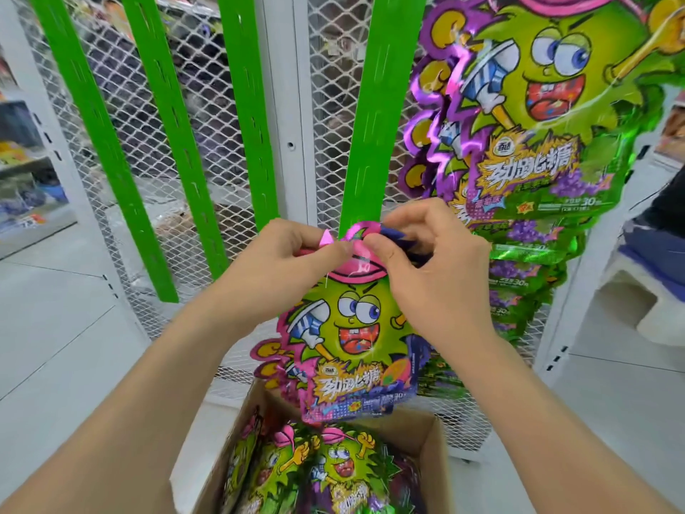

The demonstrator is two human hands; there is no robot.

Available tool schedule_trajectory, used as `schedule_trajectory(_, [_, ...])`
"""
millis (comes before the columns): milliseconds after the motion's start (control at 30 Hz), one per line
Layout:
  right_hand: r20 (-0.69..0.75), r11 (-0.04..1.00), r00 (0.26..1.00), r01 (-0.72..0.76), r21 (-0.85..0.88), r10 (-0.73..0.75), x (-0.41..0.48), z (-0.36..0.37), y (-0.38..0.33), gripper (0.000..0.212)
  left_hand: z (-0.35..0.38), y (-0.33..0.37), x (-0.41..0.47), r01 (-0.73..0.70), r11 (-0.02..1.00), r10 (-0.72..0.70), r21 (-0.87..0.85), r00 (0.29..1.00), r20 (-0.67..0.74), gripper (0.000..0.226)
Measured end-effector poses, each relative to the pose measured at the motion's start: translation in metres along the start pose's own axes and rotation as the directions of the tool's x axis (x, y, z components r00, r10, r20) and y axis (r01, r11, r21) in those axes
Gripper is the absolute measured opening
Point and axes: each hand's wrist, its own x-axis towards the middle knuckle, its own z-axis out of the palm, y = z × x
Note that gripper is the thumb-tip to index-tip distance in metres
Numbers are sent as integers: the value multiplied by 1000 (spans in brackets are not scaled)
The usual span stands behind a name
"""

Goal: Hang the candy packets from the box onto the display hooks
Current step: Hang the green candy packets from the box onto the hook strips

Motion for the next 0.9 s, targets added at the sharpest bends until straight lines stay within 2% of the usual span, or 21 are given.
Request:
schedule_trajectory(33, [12,1000,1000,-3,-20,3,-2,1,1,20,2,1,-1,2,1000,-2,13,1000,-10,36])
schedule_trajectory(233, [12,998,999,-42,-52,43,-6,1,4,16,6,-4,1,6,1000,-6,20,1000,-5,36])
schedule_trajectory(400, [74,992,990,-119,-48,123,-8,-3,8,14,11,-7,1,30,1000,-30,-10,999,-13,30])
schedule_trajectory(500, [78,992,991,-105,-74,110,-11,-6,8,14,12,-10,3,30,999,-30,-24,999,-11,32])
schedule_trajectory(600, [132,992,990,-27,-126,44,-14,-10,11,16,16,-14,4,-7,1000,7,-9,1000,8,33])
schedule_trajectory(700, [225,977,974,71,-199,-25,-24,-14,17,20,18,-27,6,-101,980,96,174,995,34,37])
schedule_trajectory(800, [169,921,969,227,-317,-181,-34,-19,20,20,22,-38,6,-198,922,222,333,974,-35,25])
schedule_trajectory(833, [138,905,964,263,-335,-229,-37,-21,19,17,26,-42,3,-216,898,263,383,962,-74,14])
schedule_trajectory(867, [129,902,958,285,-325,-256,-42,-24,17,13,31,-46,-2,-228,859,314,459,942,-120,12])
schedule_trajectory(900, [151,910,954,292,-296,-257,-48,-25,17,10,38,-50,-7,-223,805,374,549,910,-178,30])
